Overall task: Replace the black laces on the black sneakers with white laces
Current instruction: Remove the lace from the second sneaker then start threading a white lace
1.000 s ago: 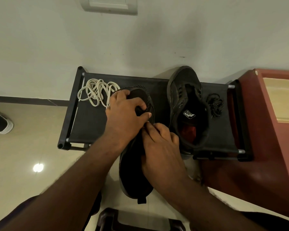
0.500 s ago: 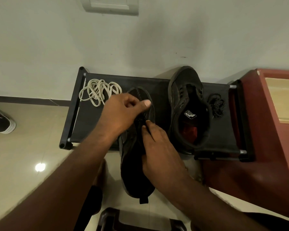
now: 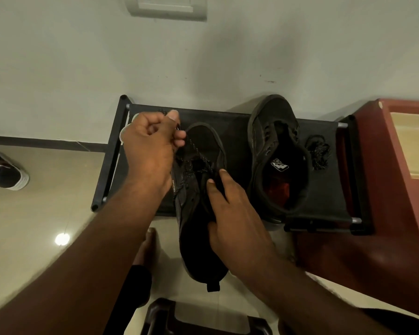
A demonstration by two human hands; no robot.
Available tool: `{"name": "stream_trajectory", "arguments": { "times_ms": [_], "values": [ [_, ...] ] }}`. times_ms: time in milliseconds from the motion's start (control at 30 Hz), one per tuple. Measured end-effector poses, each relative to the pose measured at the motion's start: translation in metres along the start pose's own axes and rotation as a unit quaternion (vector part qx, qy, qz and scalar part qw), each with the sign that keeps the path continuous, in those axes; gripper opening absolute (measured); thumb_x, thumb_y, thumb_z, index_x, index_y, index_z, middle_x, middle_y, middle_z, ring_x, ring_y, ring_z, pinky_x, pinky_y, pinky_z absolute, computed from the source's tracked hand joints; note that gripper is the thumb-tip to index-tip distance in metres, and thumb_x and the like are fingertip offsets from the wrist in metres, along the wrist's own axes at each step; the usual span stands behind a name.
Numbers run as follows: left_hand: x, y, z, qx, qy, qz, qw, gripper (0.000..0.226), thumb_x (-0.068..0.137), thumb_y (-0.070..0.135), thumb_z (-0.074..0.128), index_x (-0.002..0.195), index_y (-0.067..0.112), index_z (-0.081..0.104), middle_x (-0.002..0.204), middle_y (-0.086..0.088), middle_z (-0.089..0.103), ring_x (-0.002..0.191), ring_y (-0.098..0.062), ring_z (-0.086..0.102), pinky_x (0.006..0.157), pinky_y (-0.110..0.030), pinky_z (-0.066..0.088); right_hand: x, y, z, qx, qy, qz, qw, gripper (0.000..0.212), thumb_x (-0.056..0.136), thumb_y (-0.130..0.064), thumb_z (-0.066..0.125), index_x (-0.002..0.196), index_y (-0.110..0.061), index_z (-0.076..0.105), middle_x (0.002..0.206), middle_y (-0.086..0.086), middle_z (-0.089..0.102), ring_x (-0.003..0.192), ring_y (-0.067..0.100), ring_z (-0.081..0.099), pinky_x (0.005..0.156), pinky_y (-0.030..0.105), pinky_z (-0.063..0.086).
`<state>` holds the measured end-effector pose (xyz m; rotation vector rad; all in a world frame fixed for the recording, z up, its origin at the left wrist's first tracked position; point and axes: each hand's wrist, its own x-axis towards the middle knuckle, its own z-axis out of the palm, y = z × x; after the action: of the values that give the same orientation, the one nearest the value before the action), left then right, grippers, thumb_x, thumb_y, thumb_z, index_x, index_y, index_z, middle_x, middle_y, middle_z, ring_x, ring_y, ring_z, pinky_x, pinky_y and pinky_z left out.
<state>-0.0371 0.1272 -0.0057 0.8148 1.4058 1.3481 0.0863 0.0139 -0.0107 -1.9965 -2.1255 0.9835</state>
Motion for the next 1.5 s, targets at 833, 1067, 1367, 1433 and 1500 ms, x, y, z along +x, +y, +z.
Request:
{"name": "stream_trajectory", "arguments": {
  "times_ms": [833,1067,1367,1433,1500],
  "values": [
    [0.007,0.014,-0.019,0.125,-0.002,-0.017,0.992,0.007,0.096,0.021,0.063,0.1,0.016,0.06,0.085,-0.005,0.067,0.066,-0.008,0.063,0.057,-0.023,0.051,-0.008,-0.008,-0.01,-0.021,-0.06,0.087,0.994,0.078,0.099,-0.017,0.05,0.159,-0.029,0.0,0.165,0.0,-0.021,0.119,0.027,0.054,0.093,0.033,0.049],
    [-0.067,-0.001,-0.046,0.38,-0.152,-0.13,0.903,0.036,0.085,0.041,0.072,0.114,0.025,0.056,0.101,0.005,0.064,0.086,-0.006,0.063,0.07,-0.026,0.053,-0.013,-0.012,-0.003,-0.004,-0.042,0.073,0.996,0.088,0.095,-0.014,0.056,0.157,-0.028,-0.005,0.166,0.006,-0.009,0.121,0.036,0.055,0.092,0.04,0.049],
    [-0.096,-0.009,-0.041,0.635,-0.245,0.026,0.732,0.067,0.096,0.027,0.054,0.154,0.022,0.022,0.125,-0.005,0.04,0.107,-0.021,0.054,0.09,-0.03,0.049,-0.006,-0.002,-0.003,-0.019,0.014,0.043,0.999,0.061,0.102,-0.028,0.043,0.157,-0.027,0.019,0.162,0.01,0.024,0.131,0.035,0.049,0.105,0.044,0.046],
    [-0.095,-0.008,-0.036,0.638,-0.243,0.026,0.731,0.059,0.097,0.026,0.052,0.151,0.021,0.029,0.122,-0.006,0.041,0.102,-0.022,0.056,0.086,-0.031,0.051,-0.004,0.001,-0.007,-0.033,0.046,0.028,0.998,0.052,0.1,-0.035,0.044,0.151,-0.027,0.035,0.146,0.003,0.046,0.122,0.027,0.055,0.098,0.041,0.049],
    [-0.092,-0.006,-0.034,0.637,-0.242,0.023,0.731,0.048,0.096,0.026,0.054,0.141,0.017,0.04,0.118,-0.006,0.043,0.096,-0.023,0.058,0.083,-0.032,0.054,0.003,0.003,-0.013,-0.027,0.102,0.008,0.994,0.039,0.099,-0.041,0.048,0.133,-0.025,0.056,0.124,-0.001,0.059,0.111,0.02,0.057,0.091,0.036,0.049]
  ]
}}
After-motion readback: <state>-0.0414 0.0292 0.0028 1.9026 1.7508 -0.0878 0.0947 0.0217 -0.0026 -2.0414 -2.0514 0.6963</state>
